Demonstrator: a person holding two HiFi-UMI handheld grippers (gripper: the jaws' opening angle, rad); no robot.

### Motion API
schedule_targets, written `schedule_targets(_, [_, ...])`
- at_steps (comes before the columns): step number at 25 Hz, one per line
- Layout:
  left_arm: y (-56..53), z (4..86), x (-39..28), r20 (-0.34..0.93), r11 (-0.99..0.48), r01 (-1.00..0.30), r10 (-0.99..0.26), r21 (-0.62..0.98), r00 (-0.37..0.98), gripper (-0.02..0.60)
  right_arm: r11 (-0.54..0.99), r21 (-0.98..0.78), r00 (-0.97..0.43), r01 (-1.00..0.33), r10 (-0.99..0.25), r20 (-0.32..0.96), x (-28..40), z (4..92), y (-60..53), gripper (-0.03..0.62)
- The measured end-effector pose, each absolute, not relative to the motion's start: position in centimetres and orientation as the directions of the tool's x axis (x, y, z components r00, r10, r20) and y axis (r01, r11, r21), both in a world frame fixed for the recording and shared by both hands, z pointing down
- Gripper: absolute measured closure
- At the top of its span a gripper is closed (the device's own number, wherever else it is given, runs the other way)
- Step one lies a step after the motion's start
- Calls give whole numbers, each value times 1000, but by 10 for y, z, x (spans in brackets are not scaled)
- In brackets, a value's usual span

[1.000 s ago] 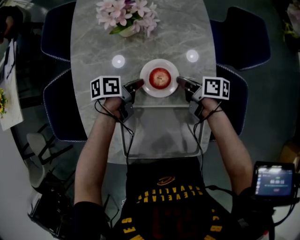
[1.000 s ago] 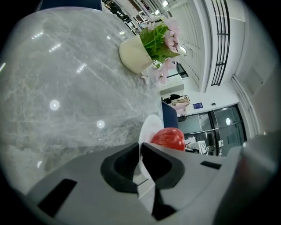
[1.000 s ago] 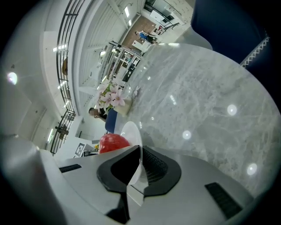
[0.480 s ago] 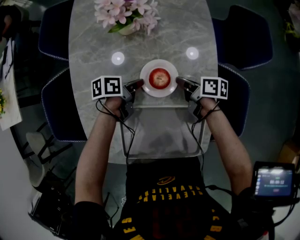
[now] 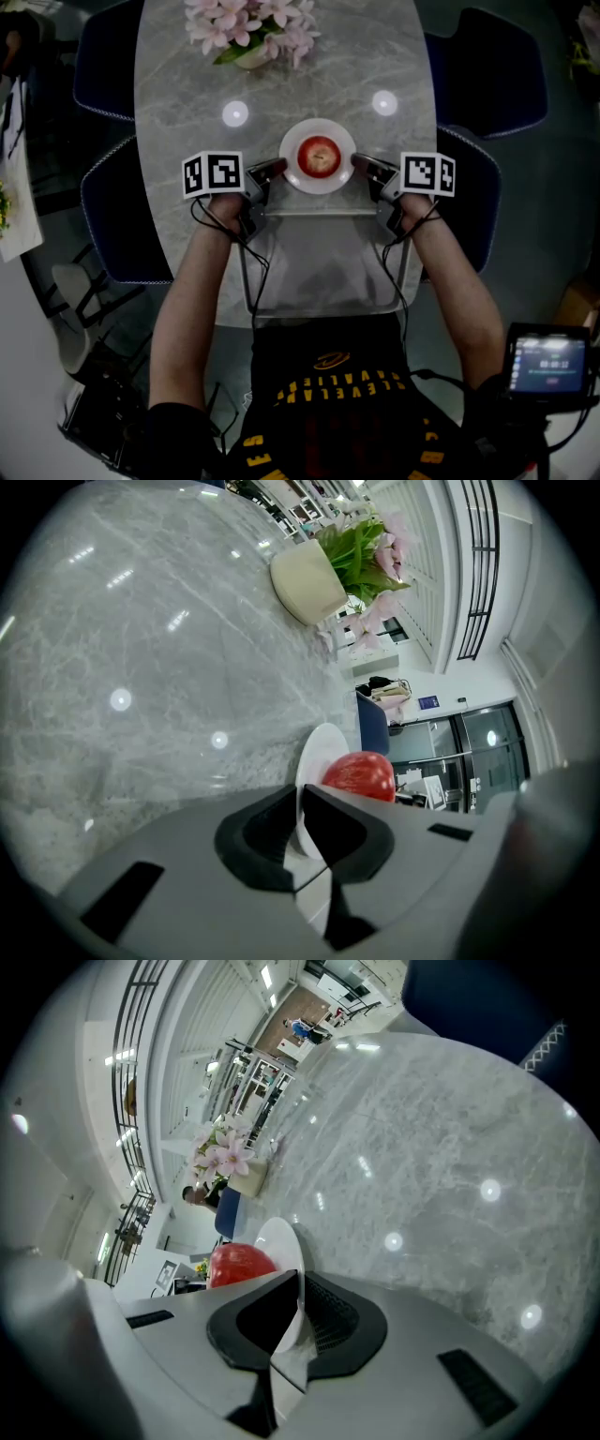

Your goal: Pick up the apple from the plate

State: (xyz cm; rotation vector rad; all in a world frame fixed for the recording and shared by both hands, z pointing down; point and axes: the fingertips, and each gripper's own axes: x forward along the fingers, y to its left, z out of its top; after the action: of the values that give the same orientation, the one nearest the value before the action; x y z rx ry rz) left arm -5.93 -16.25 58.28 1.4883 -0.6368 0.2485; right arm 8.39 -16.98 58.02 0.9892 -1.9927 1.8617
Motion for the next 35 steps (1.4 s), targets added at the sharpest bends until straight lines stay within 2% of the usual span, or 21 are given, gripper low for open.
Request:
schedule_targets(14, [-161,590,-58,534,88,-528,-213,845,818,555,-40,-784,-739,-619,-309,599,86,589,-167,563])
schedule_targets(20, [-163,595,-64,589,31,-597,-215,801,779,554,25,-770,-735,-637,-320,597,81,592,-169,562])
schedule_targets(24, [-171,594,-77,634,4,-655,-253,756,730,539,71,-721,-696,-689,-342,631,91,591,-173,560])
schedule_targets(29, [-179,588,-91,615,21,-644,-319,765,721,540,78,-699,-662,-711,-411,627,108,582,-183,562])
schedule_targets(35, [-179,545,-90,537,-59,-628,-461,776,706,540,148,-699,-669,-700,-478,569,110,555,-188,562])
